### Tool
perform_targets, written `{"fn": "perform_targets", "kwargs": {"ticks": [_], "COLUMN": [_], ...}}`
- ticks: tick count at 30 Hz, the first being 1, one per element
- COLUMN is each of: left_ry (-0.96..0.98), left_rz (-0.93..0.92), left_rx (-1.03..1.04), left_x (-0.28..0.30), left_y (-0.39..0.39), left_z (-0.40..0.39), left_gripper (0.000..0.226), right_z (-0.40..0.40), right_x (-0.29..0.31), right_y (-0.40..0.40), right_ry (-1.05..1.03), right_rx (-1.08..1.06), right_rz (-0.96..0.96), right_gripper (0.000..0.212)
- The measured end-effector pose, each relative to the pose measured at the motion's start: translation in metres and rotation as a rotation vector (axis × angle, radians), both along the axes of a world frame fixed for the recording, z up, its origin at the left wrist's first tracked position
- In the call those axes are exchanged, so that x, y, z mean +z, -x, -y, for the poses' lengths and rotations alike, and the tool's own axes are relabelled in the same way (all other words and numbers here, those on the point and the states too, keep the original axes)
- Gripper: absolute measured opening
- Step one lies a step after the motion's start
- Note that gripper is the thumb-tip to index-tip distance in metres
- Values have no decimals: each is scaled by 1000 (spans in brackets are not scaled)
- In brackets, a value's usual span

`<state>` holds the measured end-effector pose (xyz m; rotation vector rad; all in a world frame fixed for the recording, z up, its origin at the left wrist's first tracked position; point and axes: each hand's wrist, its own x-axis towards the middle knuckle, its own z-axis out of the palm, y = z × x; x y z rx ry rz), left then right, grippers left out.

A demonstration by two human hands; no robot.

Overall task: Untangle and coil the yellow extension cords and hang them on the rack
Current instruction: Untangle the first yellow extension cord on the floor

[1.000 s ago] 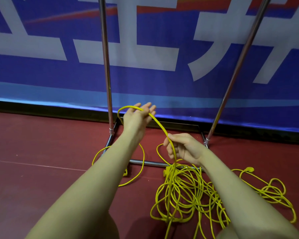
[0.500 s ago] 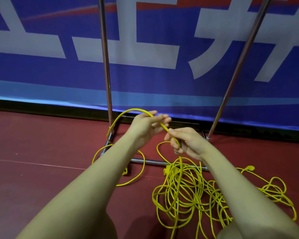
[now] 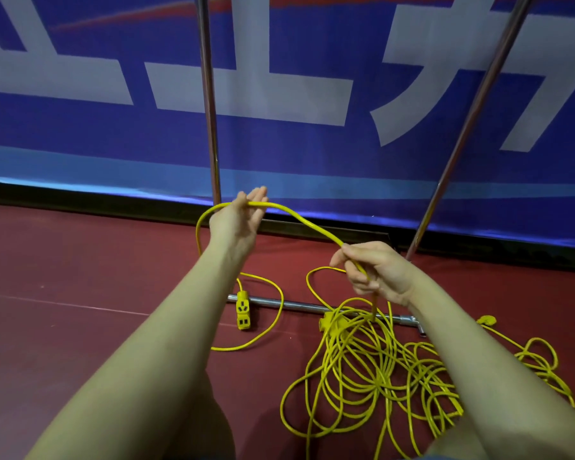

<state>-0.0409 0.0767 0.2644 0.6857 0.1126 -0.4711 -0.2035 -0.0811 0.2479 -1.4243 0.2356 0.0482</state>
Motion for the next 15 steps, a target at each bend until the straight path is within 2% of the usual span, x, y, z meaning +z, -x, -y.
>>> {"fn": "perform_targets", "kwargs": {"ticks": [4, 8, 10, 15], "left_ry": [-34, -232, -204, 18], "left_rz": [85, 299, 295, 168], "left_rx": [-155, -309, -242, 99], "left_x": [8, 2, 5, 15], "left_y": [22, 56, 60, 21], "left_z": [13, 27, 29, 15], "left_gripper": [17, 31, 27, 29], "right_z": [-5, -15, -16, -10], "right_x": [-3, -4, -3, 0], "right_y": [-9, -16, -16, -7], "right_ry": [3, 23, 23, 58], "right_rx": [-34, -39, -24, 59], "right_rz": [8, 17, 25, 6], "right_gripper": [28, 28, 28, 34]}}
